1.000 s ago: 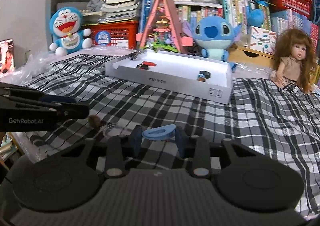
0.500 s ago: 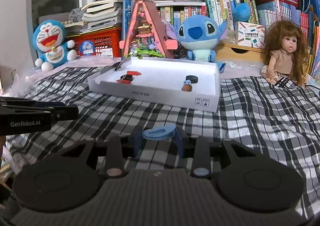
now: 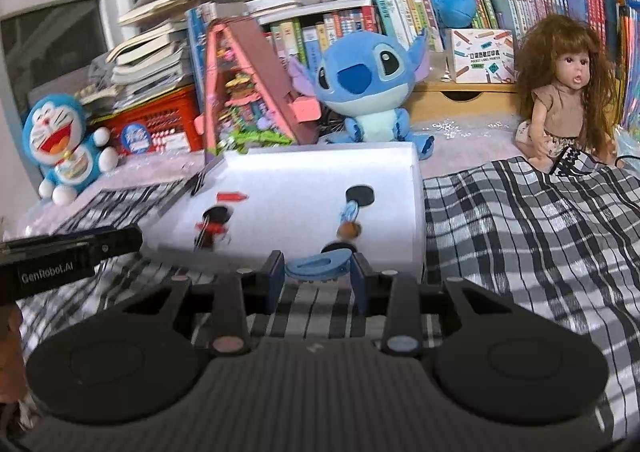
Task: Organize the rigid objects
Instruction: 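Carry the black lid and blue clip over the white tray with both grippers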
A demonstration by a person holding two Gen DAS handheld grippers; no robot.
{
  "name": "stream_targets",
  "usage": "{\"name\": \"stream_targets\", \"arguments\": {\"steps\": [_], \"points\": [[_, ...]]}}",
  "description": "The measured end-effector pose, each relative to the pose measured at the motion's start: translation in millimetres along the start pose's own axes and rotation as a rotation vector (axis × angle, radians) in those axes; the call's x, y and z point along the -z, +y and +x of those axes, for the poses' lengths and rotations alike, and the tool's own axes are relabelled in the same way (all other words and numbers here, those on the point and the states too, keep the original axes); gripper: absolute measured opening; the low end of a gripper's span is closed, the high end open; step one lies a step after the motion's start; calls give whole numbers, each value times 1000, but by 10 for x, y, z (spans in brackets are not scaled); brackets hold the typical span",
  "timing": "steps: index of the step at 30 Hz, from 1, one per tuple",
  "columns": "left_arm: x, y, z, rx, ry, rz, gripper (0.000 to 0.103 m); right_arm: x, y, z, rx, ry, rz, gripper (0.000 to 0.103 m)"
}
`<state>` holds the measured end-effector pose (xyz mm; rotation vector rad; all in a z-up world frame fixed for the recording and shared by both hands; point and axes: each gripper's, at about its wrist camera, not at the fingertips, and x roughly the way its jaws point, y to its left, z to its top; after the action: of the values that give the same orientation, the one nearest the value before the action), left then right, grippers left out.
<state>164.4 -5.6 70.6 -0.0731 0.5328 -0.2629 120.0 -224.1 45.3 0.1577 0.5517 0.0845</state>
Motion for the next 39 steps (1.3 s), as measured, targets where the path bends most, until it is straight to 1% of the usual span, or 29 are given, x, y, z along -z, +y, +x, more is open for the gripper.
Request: {"name": "stream_targets", "arguments": {"steps": [2,8,12,15,17,22,25,30,34,39], "points": [[-111,16,128,11,17,-12,29,-126,-38,74,3,8,18,41],[-432,116,581,9,73,-66,29,-493,-132,357,13,42,110,41],[-604,175,879,-9,97,-74,29,-651,-161,568,13,63,135,41],[-690,210,1142,-31,130,-69,29,-738,-167,755,33,95,146,41],[-711,237,1287,-32,149,-74,29,-788,-188,876,44,110,162,41],[-734,267,1614,-62,193,-74,29,-871,-251,1154,54,134,208,41],[-729,291,1759,-57,204,-96,29,-907,-258,1304,66,140,199,41],[-707,274,1961,-70,212,-86,29,-927,-256,1520,83,150,185,41],[-675,237,2067,-72,211,-63,30,-908,-272,1628,80,150,179,41],[-631,227,2176,-85,212,-58,30,-865,-311,1757,102,160,170,41]]}}
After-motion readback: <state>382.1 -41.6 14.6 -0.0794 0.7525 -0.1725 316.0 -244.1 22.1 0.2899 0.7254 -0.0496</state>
